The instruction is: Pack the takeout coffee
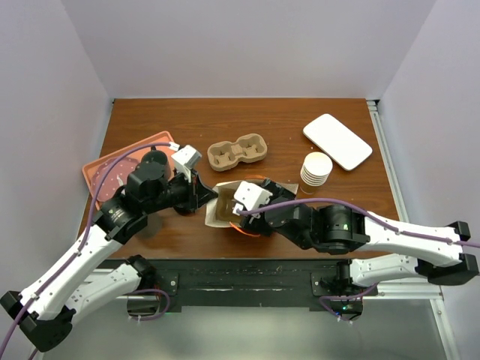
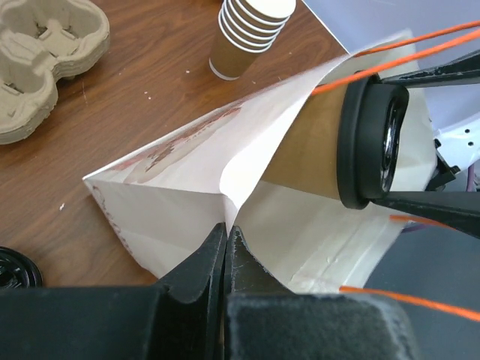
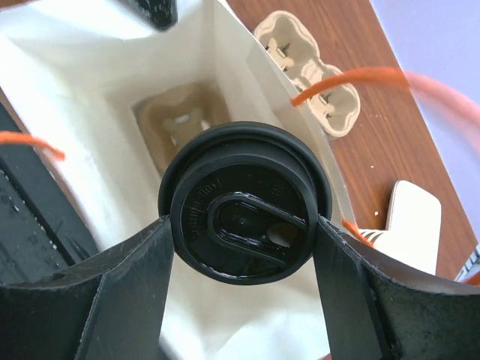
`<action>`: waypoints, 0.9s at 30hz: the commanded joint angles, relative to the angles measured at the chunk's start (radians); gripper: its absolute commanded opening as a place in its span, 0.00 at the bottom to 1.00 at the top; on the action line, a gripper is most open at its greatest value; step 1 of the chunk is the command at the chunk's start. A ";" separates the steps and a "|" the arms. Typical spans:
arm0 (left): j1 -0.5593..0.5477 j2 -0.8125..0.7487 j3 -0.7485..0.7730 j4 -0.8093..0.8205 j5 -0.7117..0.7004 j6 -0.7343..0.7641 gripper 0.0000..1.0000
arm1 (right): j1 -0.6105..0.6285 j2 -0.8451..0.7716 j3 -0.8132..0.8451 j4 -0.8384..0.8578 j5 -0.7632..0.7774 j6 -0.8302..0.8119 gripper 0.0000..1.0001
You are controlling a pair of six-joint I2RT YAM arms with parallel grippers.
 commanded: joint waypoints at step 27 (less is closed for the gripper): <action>-0.003 0.008 0.032 -0.069 -0.048 0.095 0.50 | -0.098 0.051 -0.102 0.050 -0.170 0.004 0.31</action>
